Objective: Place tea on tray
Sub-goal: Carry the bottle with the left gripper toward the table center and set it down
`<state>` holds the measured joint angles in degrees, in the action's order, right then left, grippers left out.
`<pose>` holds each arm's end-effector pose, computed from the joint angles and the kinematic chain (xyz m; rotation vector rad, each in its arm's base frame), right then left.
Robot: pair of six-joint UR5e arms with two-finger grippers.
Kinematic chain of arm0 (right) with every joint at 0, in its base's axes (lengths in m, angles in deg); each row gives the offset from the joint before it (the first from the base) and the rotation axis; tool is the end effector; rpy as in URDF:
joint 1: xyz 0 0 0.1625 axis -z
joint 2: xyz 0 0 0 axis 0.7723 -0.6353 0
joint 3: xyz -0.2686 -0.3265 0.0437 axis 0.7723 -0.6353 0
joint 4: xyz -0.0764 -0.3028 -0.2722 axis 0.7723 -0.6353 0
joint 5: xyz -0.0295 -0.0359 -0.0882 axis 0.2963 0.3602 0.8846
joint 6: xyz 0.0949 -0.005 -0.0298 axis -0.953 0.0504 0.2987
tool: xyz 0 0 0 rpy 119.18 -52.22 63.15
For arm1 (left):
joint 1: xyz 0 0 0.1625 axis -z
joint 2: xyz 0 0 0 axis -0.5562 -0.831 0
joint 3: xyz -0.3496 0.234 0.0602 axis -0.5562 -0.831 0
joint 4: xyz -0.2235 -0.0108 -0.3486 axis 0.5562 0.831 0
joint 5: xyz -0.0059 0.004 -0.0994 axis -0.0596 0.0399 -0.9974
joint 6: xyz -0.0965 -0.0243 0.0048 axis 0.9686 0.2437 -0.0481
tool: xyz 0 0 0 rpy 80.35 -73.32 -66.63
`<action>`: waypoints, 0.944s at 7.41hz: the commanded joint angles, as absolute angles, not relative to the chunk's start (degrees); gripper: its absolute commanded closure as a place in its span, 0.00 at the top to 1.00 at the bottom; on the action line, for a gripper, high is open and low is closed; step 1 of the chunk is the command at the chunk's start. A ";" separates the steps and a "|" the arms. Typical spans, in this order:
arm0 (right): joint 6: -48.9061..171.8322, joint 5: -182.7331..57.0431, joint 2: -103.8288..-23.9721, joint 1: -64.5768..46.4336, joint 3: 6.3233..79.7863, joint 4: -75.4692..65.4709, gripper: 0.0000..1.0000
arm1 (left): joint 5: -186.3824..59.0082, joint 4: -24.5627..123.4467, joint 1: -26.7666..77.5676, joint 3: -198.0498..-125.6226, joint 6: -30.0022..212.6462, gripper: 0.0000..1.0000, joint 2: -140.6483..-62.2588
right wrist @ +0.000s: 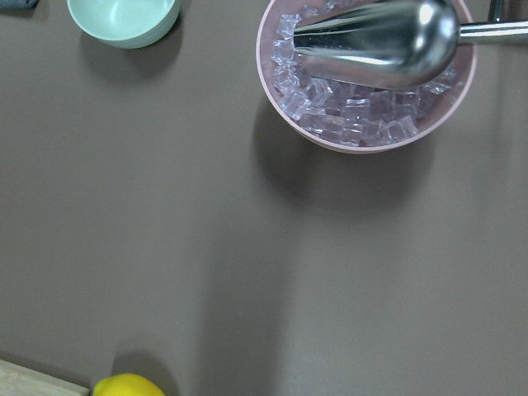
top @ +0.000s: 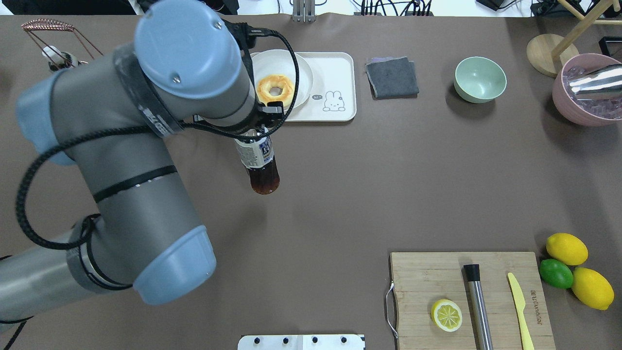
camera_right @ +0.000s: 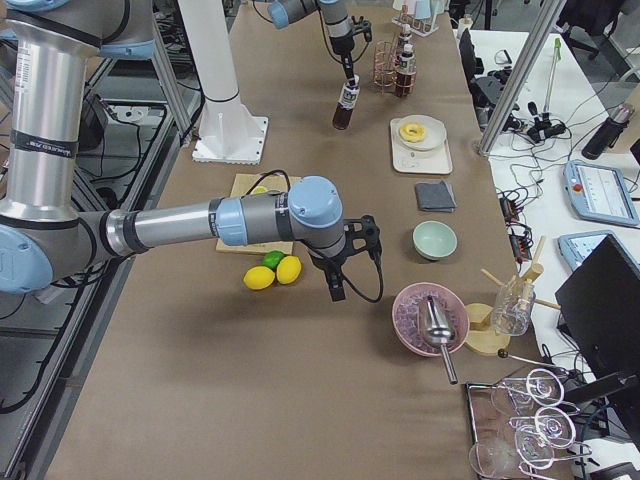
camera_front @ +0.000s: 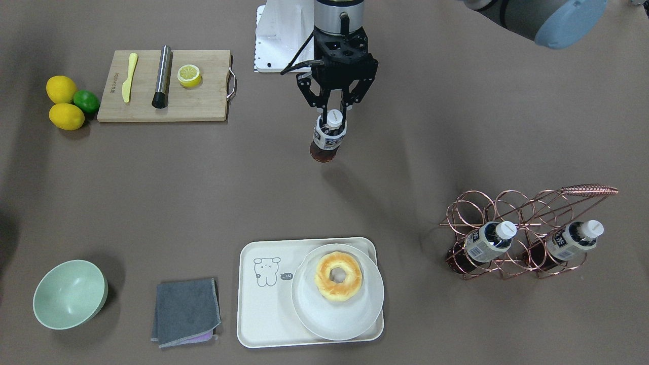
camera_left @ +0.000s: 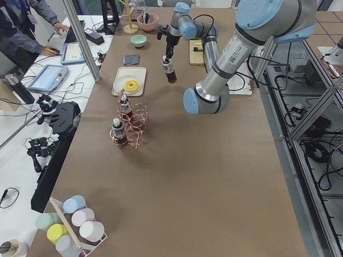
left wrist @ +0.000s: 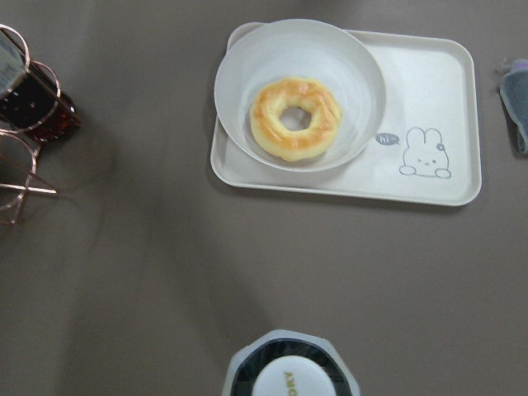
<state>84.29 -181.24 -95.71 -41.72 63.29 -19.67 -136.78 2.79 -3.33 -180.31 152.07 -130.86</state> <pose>0.0717 -0.4053 0.5441 0.2312 -0.8808 -0.1450 0.4583 -0.4148 0.0687 0.2512 0.8057 -0.2277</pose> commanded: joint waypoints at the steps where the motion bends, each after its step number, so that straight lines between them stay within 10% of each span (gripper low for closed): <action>1: 77.46 -181.41 -92.36 -35.94 63.52 -19.14 1.00 | -133.57 7.16 -8.03 -177.13 155.51 0.00 -131.51; 4: 75.15 -182.11 -92.09 -33.64 63.70 -13.70 1.00 | -131.28 7.25 -9.53 -177.13 155.96 0.00 -130.90; 6: 75.06 -184.57 -89.82 -32.77 63.70 -13.68 1.00 | -131.27 7.17 -9.80 -177.21 156.04 0.64 -130.90; 7: 73.15 -185.01 -88.76 -32.06 63.79 -13.68 1.00 | -131.27 7.25 -9.80 -177.30 156.04 0.75 -130.99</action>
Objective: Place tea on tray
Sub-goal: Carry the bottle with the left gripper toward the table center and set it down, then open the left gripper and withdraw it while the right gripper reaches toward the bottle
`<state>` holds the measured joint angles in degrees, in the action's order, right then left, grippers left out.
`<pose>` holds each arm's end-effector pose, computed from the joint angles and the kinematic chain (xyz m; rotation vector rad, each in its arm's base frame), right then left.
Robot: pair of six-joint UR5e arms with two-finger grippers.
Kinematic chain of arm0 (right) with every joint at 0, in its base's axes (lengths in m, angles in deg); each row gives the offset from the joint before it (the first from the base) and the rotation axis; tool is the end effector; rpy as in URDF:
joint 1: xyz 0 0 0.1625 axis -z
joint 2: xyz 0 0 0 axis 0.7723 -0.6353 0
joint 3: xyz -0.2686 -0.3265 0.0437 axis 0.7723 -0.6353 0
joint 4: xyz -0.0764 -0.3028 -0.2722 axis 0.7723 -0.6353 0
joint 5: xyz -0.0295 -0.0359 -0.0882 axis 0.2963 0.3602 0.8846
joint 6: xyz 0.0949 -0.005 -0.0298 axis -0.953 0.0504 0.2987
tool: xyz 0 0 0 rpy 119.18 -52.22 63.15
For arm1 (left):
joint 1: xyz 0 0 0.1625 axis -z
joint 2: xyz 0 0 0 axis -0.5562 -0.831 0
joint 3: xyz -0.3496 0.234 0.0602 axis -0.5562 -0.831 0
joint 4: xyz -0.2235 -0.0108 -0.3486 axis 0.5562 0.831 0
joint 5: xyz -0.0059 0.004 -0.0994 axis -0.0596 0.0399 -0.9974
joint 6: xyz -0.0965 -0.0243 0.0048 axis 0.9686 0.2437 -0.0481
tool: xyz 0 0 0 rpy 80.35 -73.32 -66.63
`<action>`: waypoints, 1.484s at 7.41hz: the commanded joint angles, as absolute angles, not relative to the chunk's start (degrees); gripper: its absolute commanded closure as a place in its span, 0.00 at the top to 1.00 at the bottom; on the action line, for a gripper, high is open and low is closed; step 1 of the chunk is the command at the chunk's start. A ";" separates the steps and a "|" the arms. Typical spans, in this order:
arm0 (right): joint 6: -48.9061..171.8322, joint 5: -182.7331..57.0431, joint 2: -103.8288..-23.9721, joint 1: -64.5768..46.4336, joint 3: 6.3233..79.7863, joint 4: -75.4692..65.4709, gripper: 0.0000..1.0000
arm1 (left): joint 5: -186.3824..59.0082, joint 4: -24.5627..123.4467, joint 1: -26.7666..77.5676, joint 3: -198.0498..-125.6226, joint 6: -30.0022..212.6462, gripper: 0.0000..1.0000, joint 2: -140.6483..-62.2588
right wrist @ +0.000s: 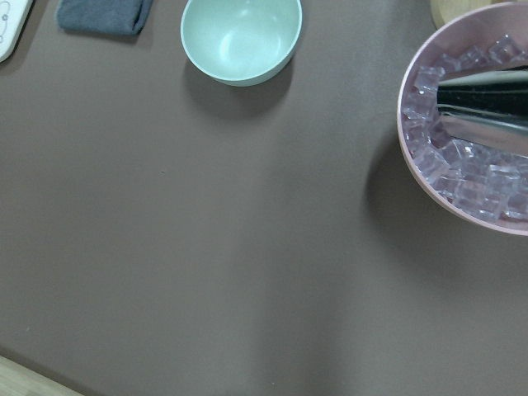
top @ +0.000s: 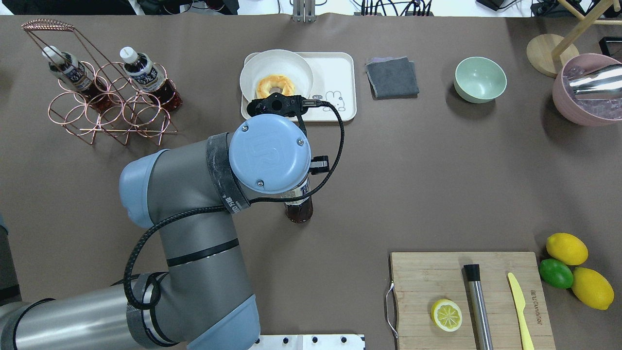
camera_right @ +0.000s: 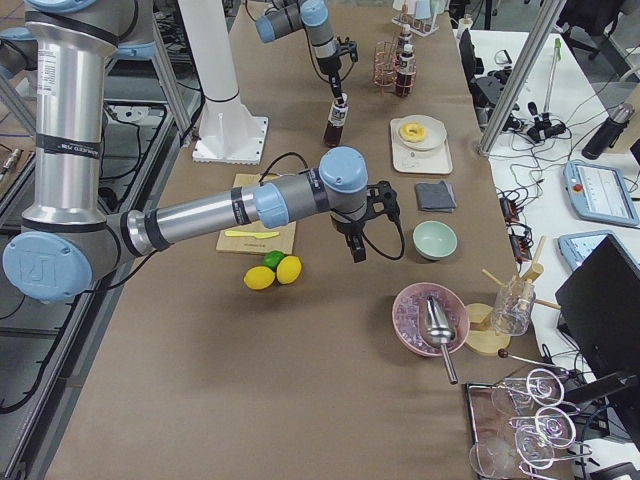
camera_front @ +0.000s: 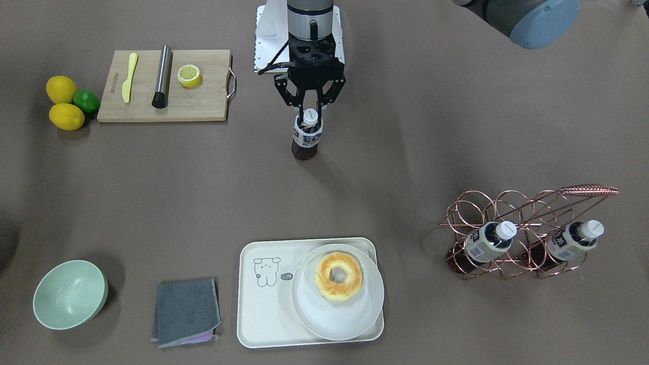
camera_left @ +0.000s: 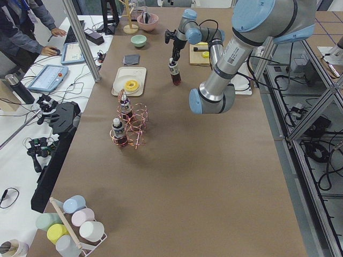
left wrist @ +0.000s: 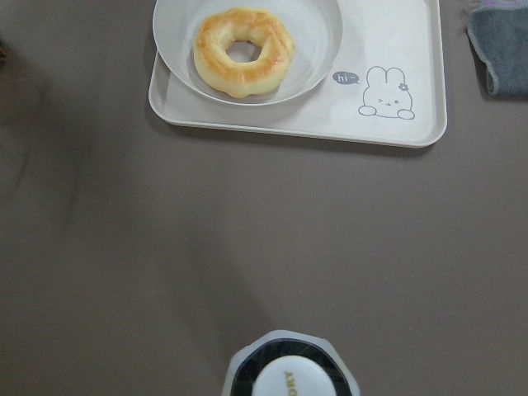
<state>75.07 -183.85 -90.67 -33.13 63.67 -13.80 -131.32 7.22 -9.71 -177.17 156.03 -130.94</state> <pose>0.0040 -0.4439 0.4885 0.2696 -0.9573 -0.2308 0.5156 -0.3780 0.0733 0.2706 0.8216 -0.2274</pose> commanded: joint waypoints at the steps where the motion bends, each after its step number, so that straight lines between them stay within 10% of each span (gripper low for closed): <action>1: 67.82 -184.84 -86.58 -30.06 64.23 -13.42 1.00 | -131.27 7.17 -9.71 -177.48 156.04 0.83 -130.90; 11: -0.07 -149.87 -41.65 21.37 64.41 -32.84 0.97 | -154.46 17.54 13.73 -188.10 132.00 0.93 -107.81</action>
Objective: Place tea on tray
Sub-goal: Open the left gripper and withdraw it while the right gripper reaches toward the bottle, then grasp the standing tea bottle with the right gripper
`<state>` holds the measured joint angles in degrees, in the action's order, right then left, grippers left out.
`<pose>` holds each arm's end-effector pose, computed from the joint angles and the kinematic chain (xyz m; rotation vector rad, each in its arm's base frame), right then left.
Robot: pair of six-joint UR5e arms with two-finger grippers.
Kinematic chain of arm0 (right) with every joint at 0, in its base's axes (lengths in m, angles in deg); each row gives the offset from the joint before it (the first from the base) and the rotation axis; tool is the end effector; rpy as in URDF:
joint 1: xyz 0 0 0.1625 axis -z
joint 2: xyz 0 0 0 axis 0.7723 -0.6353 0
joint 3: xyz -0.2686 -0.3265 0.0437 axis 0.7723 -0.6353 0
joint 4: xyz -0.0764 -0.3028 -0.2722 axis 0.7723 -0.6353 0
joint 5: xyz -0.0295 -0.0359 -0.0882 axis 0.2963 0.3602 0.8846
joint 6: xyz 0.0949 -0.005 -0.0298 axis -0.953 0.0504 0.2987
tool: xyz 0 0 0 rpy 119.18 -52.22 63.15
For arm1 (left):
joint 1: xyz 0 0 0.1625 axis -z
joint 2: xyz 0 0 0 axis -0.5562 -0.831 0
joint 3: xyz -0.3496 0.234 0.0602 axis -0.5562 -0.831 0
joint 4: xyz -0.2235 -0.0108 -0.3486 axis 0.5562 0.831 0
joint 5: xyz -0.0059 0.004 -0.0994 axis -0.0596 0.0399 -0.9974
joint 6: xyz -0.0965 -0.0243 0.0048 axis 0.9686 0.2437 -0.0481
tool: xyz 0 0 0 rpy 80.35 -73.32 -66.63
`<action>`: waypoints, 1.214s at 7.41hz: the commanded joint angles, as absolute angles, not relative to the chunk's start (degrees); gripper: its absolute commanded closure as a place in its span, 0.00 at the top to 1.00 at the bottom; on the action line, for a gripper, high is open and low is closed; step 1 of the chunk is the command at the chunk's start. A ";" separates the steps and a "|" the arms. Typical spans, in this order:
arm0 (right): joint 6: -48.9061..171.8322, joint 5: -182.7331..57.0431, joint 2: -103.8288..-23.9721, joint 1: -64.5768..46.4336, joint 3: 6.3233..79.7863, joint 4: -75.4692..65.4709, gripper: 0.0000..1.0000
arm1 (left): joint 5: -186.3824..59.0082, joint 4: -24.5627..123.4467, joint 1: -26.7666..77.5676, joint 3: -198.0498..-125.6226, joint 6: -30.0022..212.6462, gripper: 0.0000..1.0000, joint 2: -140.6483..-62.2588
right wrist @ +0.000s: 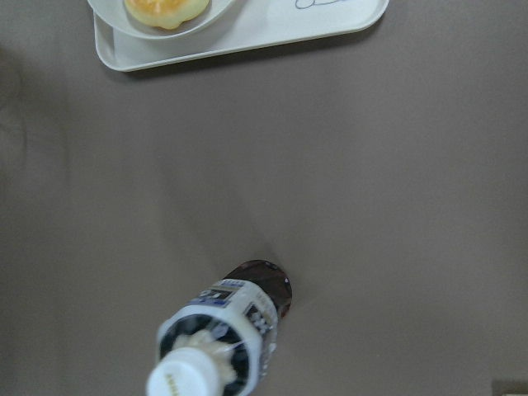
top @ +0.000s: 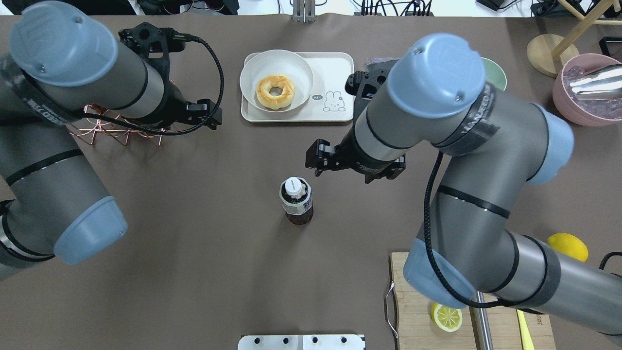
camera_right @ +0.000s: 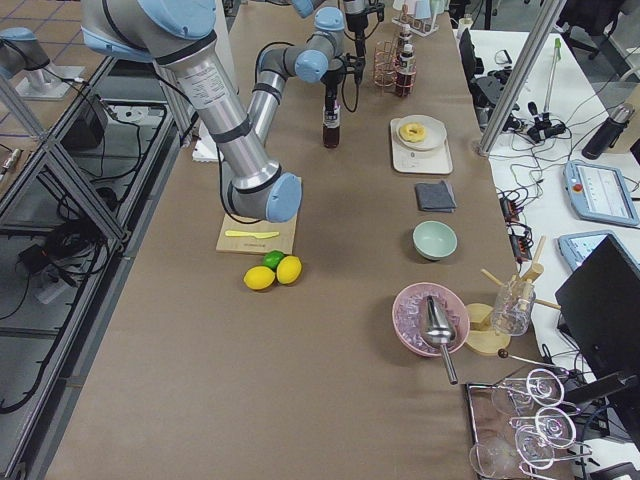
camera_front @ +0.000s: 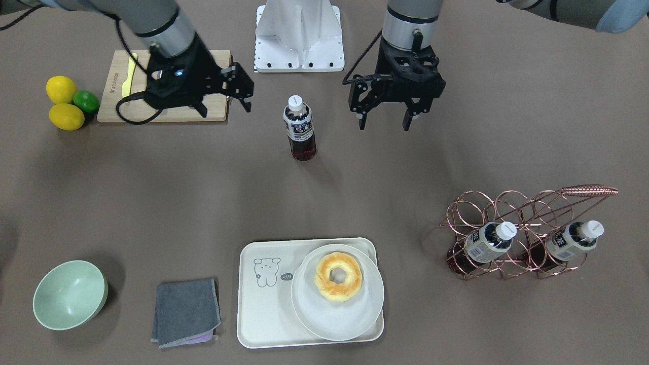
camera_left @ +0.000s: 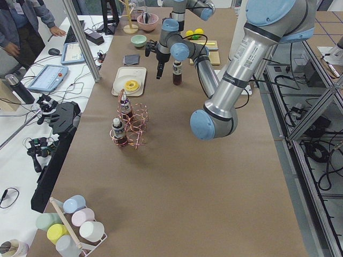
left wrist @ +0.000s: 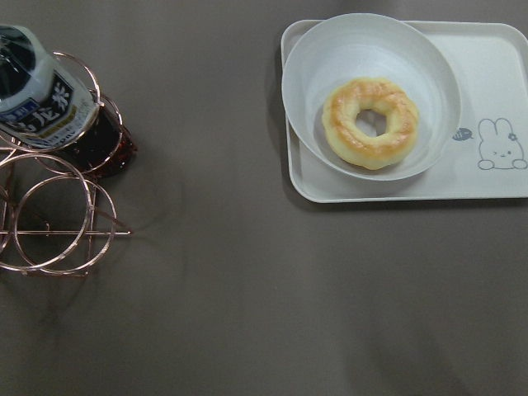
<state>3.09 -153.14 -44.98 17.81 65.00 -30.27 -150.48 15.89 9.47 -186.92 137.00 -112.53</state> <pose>-0.4317 -0.3894 0.1177 0.0166 -0.9695 0.0986 0.3442 -0.4639 0.1859 0.2668 0.8659 -0.0840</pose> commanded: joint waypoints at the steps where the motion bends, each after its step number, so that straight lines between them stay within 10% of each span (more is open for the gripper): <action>1: -2.00 -148.38 -40.95 22.86 64.06 -33.19 0.95 | -156.31 17.62 15.58 -189.24 129.18 0.93 -105.18; 9: -2.90 -142.31 -34.79 25.25 56.14 -35.30 0.72 | -156.59 19.20 15.69 -191.46 128.89 0.95 -102.60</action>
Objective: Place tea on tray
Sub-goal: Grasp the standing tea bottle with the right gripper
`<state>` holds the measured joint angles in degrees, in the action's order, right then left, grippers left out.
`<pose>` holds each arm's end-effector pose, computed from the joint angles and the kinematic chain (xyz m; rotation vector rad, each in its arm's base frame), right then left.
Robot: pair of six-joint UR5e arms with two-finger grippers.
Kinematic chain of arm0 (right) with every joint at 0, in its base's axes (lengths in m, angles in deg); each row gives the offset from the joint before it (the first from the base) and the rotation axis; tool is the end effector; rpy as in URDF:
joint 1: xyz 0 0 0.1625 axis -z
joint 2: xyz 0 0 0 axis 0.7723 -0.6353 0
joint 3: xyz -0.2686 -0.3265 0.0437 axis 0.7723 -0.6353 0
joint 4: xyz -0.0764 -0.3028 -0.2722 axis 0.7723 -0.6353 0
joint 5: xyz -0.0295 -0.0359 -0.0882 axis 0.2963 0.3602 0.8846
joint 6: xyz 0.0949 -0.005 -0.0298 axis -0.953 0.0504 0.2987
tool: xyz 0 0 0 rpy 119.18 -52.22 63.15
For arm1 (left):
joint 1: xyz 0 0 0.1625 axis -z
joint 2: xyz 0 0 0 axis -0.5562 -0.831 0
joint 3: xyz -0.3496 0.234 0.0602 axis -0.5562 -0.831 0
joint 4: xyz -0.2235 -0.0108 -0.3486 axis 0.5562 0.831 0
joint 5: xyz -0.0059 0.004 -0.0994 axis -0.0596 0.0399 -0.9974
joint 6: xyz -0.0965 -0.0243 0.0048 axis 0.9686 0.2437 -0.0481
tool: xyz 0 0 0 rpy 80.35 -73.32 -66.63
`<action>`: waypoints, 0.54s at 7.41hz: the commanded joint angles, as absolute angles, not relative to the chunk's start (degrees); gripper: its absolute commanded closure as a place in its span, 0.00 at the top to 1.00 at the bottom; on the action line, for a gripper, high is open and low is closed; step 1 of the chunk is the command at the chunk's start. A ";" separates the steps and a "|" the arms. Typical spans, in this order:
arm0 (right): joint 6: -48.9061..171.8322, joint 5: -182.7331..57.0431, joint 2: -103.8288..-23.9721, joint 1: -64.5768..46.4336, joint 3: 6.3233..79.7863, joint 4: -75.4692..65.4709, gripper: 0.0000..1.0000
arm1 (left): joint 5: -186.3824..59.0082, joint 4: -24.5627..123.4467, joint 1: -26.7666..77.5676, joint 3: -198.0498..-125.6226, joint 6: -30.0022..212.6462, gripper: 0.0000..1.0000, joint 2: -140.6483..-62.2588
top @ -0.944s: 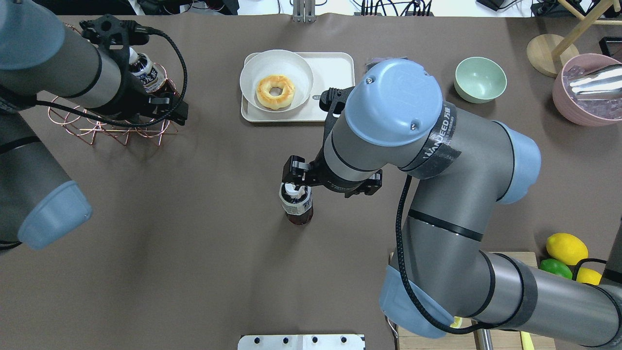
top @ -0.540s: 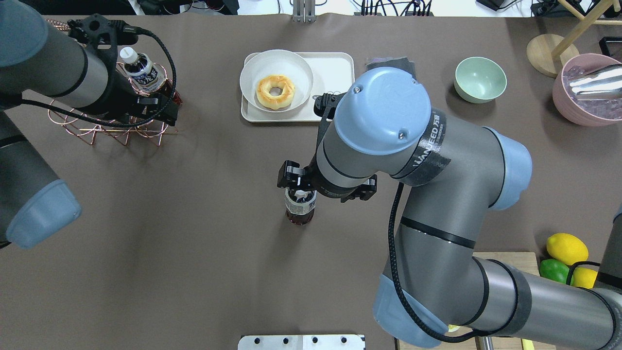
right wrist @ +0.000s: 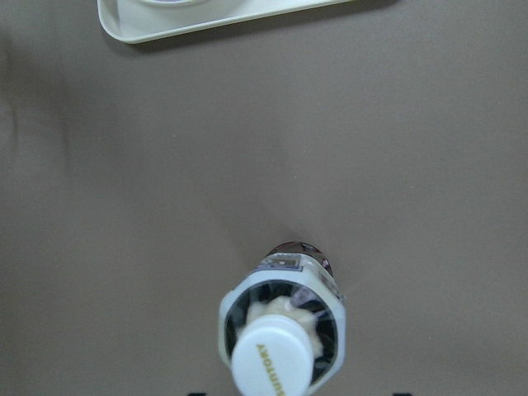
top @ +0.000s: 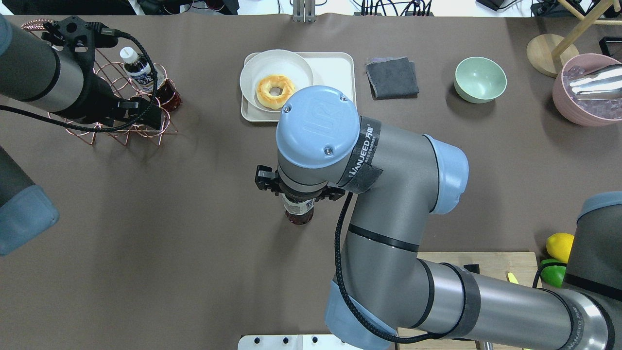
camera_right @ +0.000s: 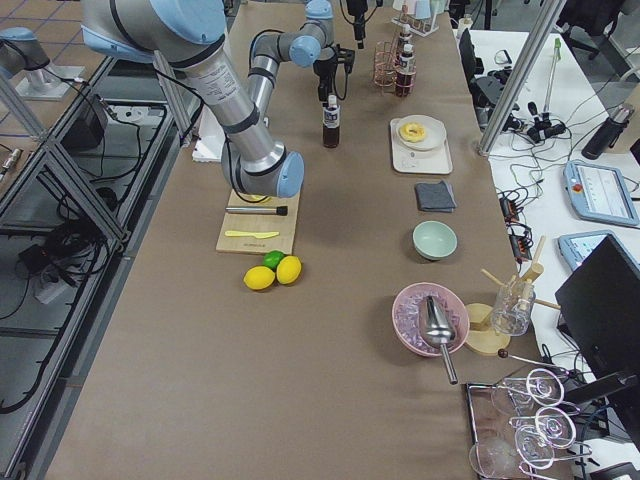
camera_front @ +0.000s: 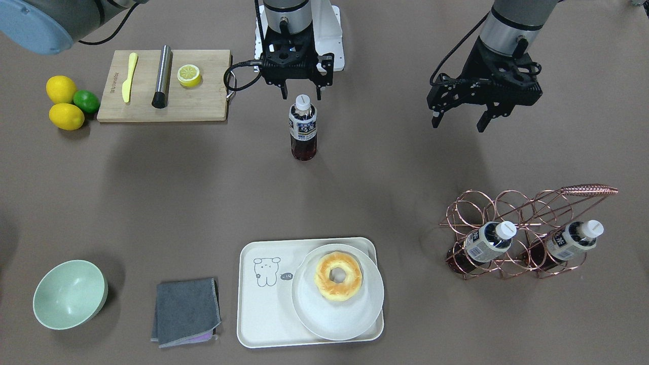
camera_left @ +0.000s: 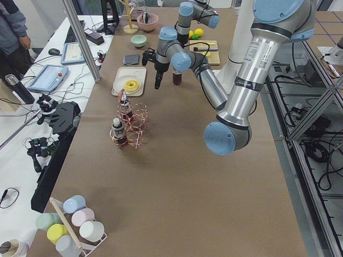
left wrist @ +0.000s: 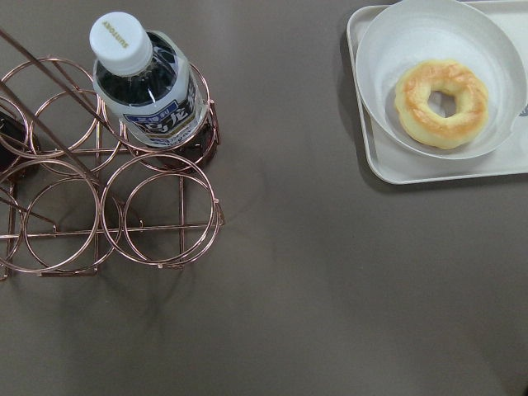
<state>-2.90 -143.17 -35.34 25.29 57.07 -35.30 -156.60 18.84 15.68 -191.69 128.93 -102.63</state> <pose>-0.5133 -0.3644 0.0745 0.0409 -0.8725 0.1645 0.2736 -0.4616 0.2408 0.2681 0.8644 -0.0159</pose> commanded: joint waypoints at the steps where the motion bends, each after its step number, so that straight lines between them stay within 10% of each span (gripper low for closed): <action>1: -2.81 -142.13 -34.79 25.25 56.14 -35.30 0.66 | -156.59 19.21 15.69 -191.37 128.89 0.95 -102.60; 4: -2.54 -140.73 -34.79 25.16 55.53 -35.30 0.38 | -156.24 21.47 15.69 -191.28 128.89 0.96 -101.12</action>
<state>-2.72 -141.52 -34.80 25.19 55.85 -35.30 -156.42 19.49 15.69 -191.43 128.89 -102.37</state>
